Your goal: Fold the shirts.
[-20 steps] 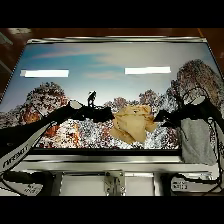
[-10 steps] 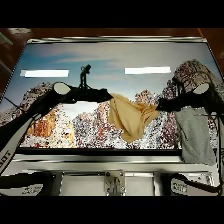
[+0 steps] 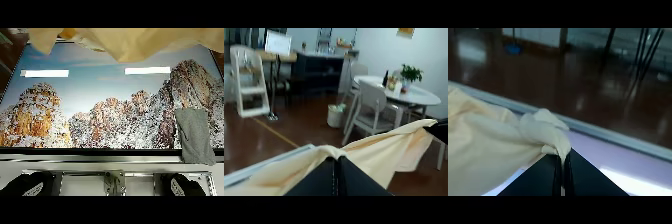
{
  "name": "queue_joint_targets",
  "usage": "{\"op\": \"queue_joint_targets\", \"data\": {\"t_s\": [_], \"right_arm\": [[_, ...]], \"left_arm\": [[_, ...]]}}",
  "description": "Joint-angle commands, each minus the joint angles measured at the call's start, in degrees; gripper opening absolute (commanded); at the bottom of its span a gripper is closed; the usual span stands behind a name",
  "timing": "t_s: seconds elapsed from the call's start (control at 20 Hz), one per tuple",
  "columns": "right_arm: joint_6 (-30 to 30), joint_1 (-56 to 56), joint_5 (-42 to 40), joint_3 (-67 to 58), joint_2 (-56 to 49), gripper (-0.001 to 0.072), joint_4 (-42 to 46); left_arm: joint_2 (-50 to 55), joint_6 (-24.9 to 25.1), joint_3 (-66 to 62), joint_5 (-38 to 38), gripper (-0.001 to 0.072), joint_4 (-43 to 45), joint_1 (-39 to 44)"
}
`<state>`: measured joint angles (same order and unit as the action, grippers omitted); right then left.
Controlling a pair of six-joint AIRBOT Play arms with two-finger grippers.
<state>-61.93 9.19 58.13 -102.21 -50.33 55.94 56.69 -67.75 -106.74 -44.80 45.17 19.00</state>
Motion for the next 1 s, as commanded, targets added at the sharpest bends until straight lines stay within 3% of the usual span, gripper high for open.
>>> {"op": "queue_joint_targets", "data": {"t_s": [0.0, 0.1, 0.2, 0.3, 0.5, 0.6, 0.8, 0.95], "right_arm": [[-2.9, 0.0, 0.7, -4.5, 6.5, 0.0060, 3.5], [-4.9, 0.0, 6.1, -4.5, 7.5, 0.0060, 9.0], [-5.6, 0.0, 13.6, -4.5, 7.0, 0.0060, 13.9], [-8.7, 0.0, 21.6, -4.4, 5.3, 0.0060, 16.5], [-15.3, 0.0, 43.8, -3.9, -1.5, 0.0060, 16.5], [-19.1, 0.0, 48.1, 0.4, -4.5, 0.0060, 16.5], [-19.5, 0.0, 45.7, 18.1, -8.7, 0.0060, 16.3], [-18.4, 0.0, 31.6, 30.7, -14.2, 0.0060, 16.4]], "left_arm": [[-7.1, -6.6, -3.4, -11.5, 0.0030, 15.7, -0.5], [-8.5, -15.4, -3.4, -25.9, 0.0031, 30.0, -0.5], [-8.5, -17.0, -3.0, -39.2, 0.0030, 37.7, -0.5], [-8.8, -17.0, -0.9, -45.5, 0.0030, 39.1, -0.5], [-9.3, -20.4, 3.9, -46.5, 0.0031, 41.6, -0.4], [-9.2, -22.8, 7.4, -46.5, 0.0031, 45.2, -0.4], [-8.4, -23.7, 17.9, -43.8, 0.0031, 48.1, -0.4], [-6.1, -25.9, 25.8, -33.7, 0.0030, 47.8, -0.4]]}}
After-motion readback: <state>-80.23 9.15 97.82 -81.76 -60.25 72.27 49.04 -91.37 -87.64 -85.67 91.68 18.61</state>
